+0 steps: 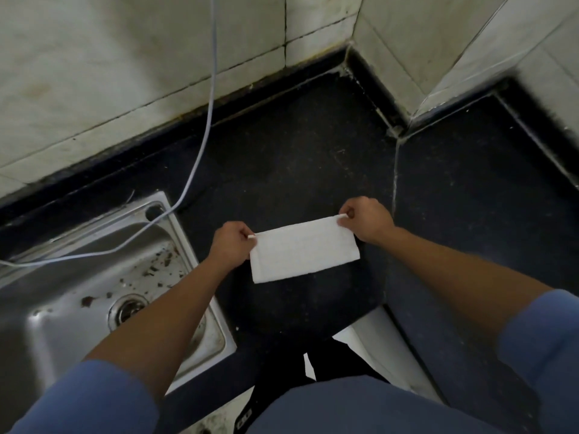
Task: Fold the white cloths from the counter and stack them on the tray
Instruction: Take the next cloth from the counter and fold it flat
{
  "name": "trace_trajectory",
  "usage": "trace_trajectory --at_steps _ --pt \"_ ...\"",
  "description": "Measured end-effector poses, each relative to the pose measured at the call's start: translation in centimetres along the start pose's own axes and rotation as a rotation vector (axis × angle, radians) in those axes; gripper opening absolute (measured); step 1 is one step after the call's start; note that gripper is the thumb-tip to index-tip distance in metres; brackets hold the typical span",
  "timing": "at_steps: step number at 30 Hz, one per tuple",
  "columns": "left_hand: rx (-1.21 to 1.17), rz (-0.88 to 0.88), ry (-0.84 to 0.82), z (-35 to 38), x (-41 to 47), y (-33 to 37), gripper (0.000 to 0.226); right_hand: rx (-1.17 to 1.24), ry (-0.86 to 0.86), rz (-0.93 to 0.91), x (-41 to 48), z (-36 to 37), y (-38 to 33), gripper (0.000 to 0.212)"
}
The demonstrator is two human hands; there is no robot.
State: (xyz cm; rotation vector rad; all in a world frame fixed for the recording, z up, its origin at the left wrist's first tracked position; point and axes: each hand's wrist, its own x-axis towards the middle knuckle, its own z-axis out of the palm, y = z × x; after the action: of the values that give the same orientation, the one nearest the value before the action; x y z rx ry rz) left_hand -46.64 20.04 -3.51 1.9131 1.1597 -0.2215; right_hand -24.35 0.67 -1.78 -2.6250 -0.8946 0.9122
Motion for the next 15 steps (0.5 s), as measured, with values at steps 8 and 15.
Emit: trace_trajectory --at_steps 8,15 --pt "0.354 0.115 0.218 1.4 -1.7 0.6 0.019 -0.225 0.153 -0.121 -1.2 0.9 -0.3 0.032" --pt "0.521 0.33 -0.03 3.9 -6.0 -0.8 0.013 -0.217 -0.087 -0.294 -6.6 4.8 -0.2 0.016"
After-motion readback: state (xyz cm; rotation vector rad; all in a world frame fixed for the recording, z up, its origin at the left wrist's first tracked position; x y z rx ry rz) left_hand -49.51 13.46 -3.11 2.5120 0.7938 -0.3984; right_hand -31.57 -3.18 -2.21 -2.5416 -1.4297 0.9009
